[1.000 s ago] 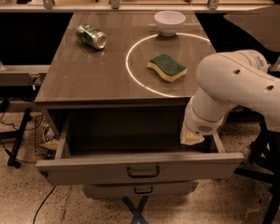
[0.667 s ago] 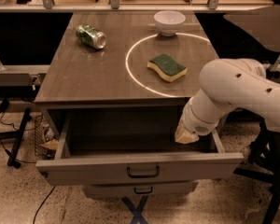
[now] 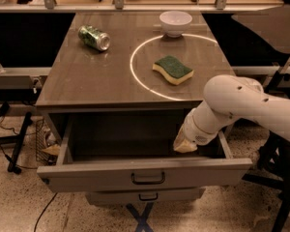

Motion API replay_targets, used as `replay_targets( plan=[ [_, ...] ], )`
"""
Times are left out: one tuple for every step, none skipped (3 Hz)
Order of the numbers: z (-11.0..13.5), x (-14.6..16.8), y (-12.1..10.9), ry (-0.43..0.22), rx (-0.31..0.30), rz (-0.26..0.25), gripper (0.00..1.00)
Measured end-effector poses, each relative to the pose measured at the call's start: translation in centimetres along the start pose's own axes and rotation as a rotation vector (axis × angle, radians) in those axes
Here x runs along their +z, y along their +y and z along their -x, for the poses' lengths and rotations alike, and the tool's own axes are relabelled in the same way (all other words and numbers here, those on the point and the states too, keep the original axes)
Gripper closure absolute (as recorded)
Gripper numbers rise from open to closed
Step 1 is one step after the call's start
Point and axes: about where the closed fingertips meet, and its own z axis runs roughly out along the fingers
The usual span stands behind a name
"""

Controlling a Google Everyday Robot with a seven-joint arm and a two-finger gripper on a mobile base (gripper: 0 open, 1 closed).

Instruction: Open top drawer

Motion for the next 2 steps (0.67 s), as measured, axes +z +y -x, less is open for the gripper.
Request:
replay_targets(
  plan=[
    [-0.4, 2.1, 2.6, 0.007, 0.0, 0.053, 1.0],
    [-0.7, 2.4, 4.2, 0.023, -0.003, 0.071, 1.0]
  ],
)
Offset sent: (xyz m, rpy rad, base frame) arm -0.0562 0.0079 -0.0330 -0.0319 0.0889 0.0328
